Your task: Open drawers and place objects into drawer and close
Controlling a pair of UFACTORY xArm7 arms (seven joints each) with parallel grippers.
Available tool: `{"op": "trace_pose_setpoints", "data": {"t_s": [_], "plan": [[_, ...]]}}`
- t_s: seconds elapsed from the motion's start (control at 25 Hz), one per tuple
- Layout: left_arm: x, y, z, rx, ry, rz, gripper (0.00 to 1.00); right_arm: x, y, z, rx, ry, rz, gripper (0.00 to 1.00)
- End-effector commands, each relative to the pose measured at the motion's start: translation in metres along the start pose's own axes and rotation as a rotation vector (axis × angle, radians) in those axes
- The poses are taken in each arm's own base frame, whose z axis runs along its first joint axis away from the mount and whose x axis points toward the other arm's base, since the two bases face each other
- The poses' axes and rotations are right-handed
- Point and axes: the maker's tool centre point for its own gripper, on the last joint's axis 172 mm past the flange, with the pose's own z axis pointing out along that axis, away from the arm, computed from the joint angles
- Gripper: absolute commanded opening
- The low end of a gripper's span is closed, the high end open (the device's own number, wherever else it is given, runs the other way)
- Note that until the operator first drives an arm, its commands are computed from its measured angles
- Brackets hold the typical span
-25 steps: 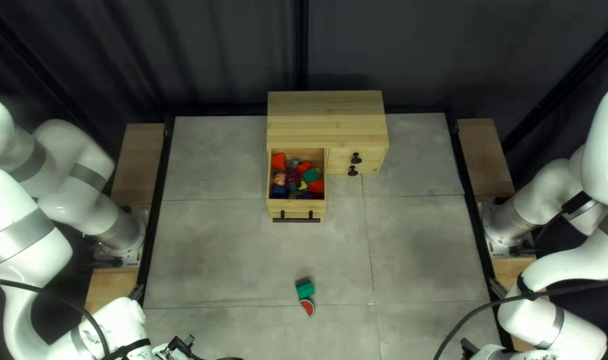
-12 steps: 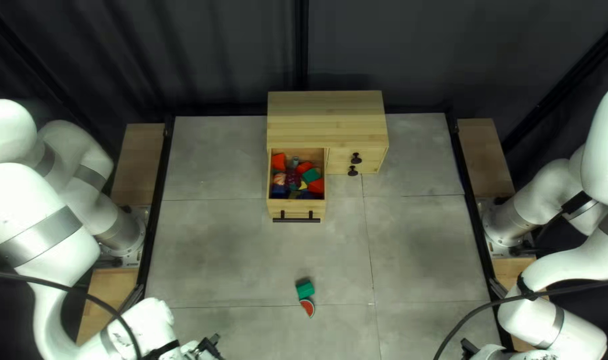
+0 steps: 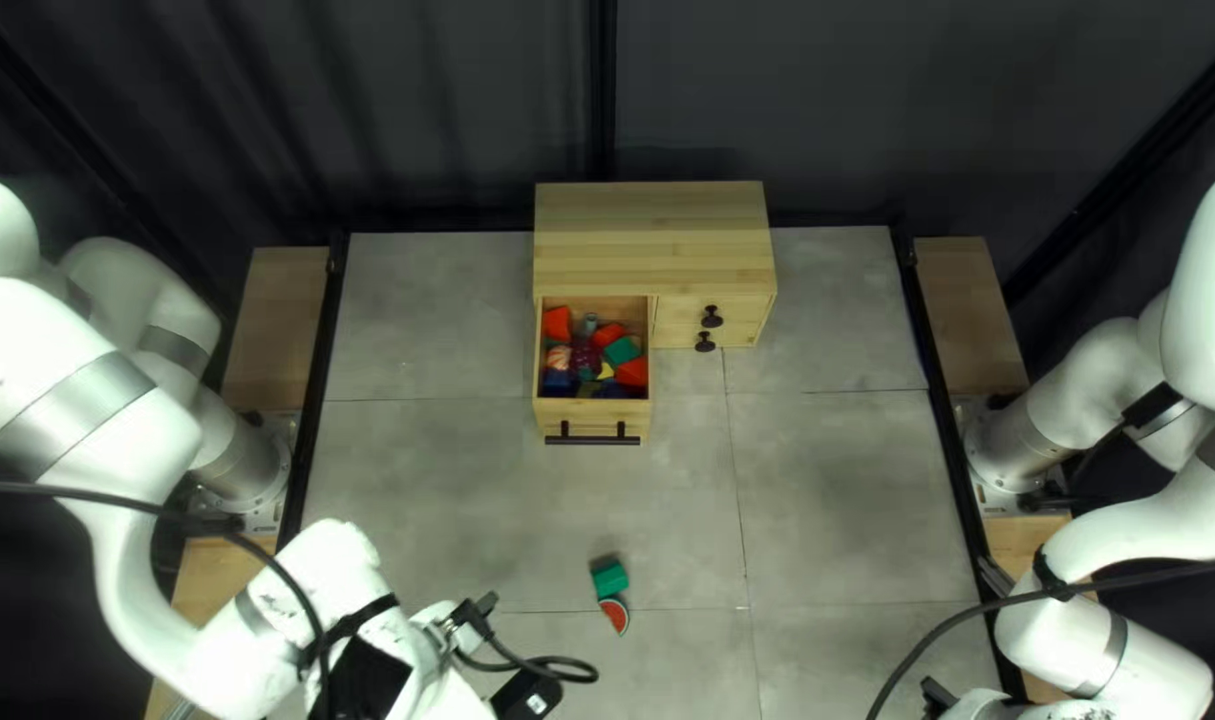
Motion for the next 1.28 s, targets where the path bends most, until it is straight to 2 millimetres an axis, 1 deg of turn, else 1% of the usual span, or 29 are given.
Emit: {"op": "trace_pose_setpoints", "data": {"t_s": [0.04,0.36,0.4,0.44,0.48,0.6,0.64,0.68,0.72,0.8,0.84,0.92,0.96,1.0,1.16,1.28], "plan": [[0.005,-0.011,0.008,0.004,0.006,-0.003,1.00,0.000,0.000,0.000,0.000,0.000,0.000,1.00],[0.005,-0.011,0.008,0.004,0.006,-0.003,1.00,0.000,0.000,0.000,0.000,0.000,0.000,1.00],[0.005,-0.009,0.010,-0.018,0.011,-0.013,1.00,0.000,0.000,0.000,0.000,0.000,0.000,1.00],[0.006,-0.010,0.014,-0.035,0.010,0.008,1.00,0.000,0.000,0.000,0.000,0.000,0.000,1.00],[0.006,-0.010,0.014,-0.035,0.010,0.008,1.00,0.000,0.000,0.000,0.000,0.000,0.000,1.00],[0.018,-0.036,0.017,-0.044,-0.009,0.074,1.00,0.000,0.000,0.000,0.000,0.000,0.000,1.00],[0.018,-0.036,0.017,-0.044,-0.009,0.074,1.00,0.000,0.000,0.000,0.000,0.000,0.000,1.00],[0.022,-0.049,0.019,-0.040,-0.022,0.104,1.00,0.000,0.000,0.000,0.000,0.000,0.000,1.00],[0.022,-0.049,0.019,-0.040,-0.022,0.104,1.00,0.000,0.000,0.000,0.000,0.000,0.000,1.00],[0.029,-0.076,0.027,-0.021,-0.047,0.160,1.00,0.000,0.000,0.000,0.000,0.000,0.000,1.00],[0.029,-0.076,0.027,-0.021,-0.047,0.160,1.00,0.000,0.000,0.000,0.000,0.000,0.000,1.00],[0.033,-0.091,0.037,0.007,-0.055,0.194,1.00,0.000,0.000,0.000,0.000,0.000,0.000,1.00],[0.034,-0.095,0.040,0.020,-0.057,0.203,1.00,0.000,0.000,0.000,0.000,0.000,0.000,1.00],[0.034,-0.095,0.040,0.020,-0.057,0.203,1.00,0.000,0.000,0.000,0.000,0.000,0.000,1.00],[0.036,-0.113,0.054,0.064,-0.049,0.218,1.00,0.000,0.000,0.000,0.000,0.000,0.000,1.00],[0.037,-0.118,0.059,0.065,-0.042,0.224,1.00,0.000,0.000,0.000,0.000,0.000,0.000,1.00]]}}
